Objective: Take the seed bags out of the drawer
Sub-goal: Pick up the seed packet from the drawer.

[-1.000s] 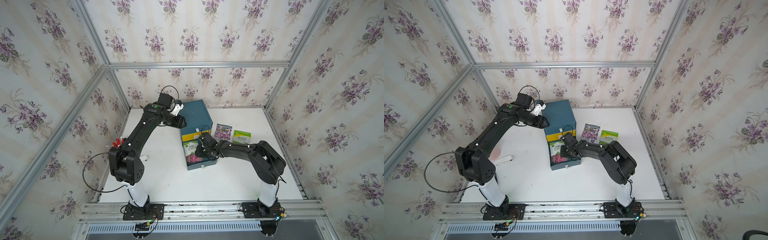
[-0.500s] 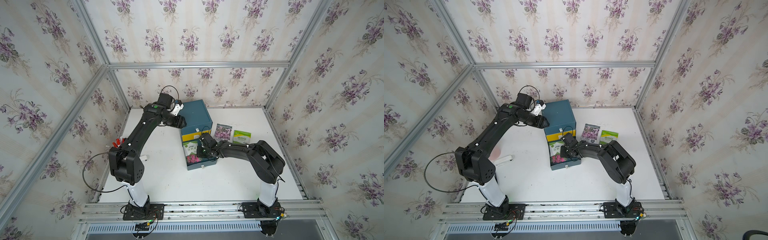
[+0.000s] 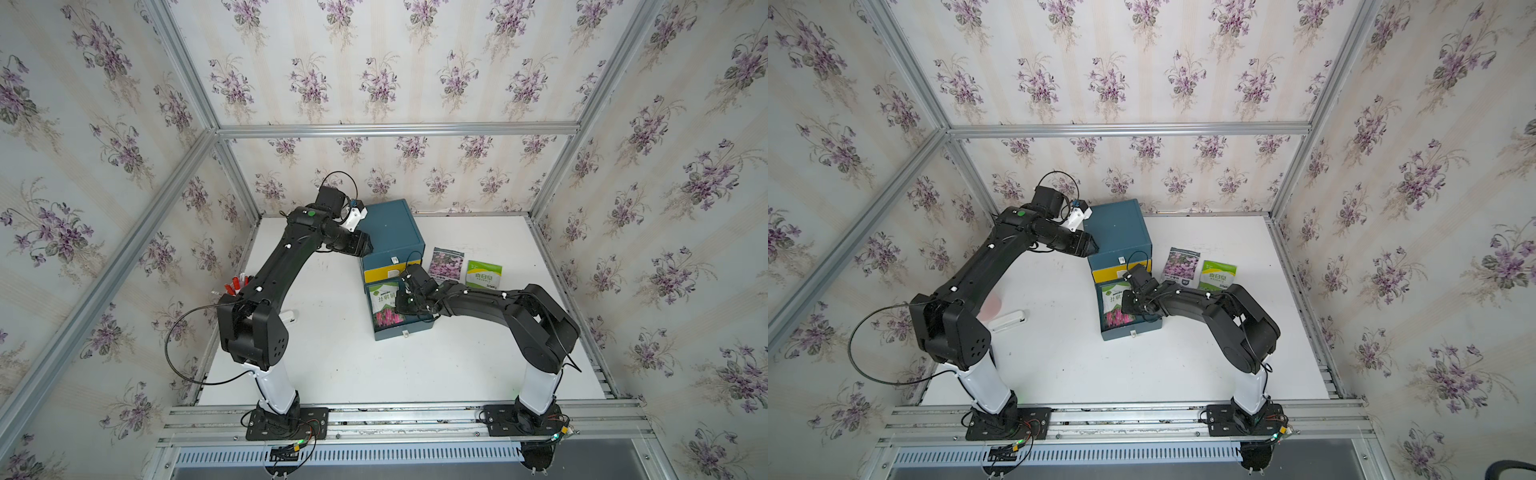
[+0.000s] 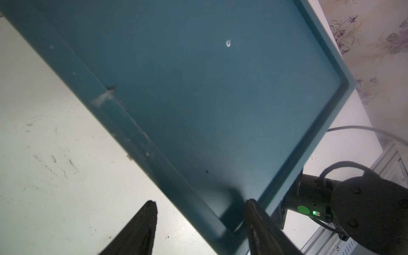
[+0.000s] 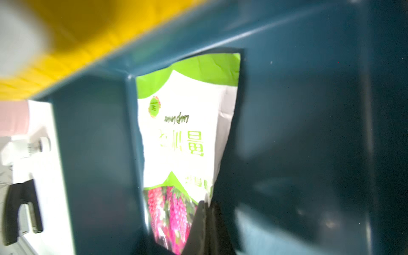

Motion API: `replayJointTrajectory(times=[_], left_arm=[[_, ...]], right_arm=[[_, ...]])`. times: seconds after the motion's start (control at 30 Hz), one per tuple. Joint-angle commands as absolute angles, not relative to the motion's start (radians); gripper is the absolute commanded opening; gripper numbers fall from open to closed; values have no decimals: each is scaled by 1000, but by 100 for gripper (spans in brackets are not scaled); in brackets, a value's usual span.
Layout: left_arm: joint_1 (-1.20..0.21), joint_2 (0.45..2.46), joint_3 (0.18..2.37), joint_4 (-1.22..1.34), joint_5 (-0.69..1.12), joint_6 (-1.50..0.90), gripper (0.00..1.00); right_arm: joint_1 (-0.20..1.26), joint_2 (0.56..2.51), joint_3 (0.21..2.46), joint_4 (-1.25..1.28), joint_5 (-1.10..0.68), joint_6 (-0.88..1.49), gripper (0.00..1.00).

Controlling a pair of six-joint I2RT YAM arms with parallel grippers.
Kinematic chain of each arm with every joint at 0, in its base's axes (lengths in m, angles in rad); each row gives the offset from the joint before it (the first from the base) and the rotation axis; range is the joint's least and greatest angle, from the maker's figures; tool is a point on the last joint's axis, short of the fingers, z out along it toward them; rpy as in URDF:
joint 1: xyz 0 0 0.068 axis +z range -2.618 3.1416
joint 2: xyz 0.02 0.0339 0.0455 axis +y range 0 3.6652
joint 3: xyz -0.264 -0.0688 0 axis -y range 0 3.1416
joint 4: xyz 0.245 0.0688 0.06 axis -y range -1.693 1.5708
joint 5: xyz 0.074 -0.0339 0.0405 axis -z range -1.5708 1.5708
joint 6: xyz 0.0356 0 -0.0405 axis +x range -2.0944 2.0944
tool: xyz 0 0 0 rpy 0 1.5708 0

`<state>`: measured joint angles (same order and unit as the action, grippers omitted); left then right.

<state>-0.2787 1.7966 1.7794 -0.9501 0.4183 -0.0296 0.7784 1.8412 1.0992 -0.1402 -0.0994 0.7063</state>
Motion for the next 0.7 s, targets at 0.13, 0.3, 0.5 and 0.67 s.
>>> replayJointTrajectory(times=[0.13,0.3,0.5,0.67], left_arm=[[-281,1808,1770,-1097,364,8,66],[-281,1810,1770,-1094,364,9,66],[-280,1812,1777,-1095,364,9,66],[-280,1813,1782,-1098,364,9,66]], right_arm=[[765,1783,1103,-189,-121,731,0],[756,1739,1089,-218,-127,735,0],[742,1662,1062,-250,-134,746,0],[732,1597,1039,-281,-140,758,0]])
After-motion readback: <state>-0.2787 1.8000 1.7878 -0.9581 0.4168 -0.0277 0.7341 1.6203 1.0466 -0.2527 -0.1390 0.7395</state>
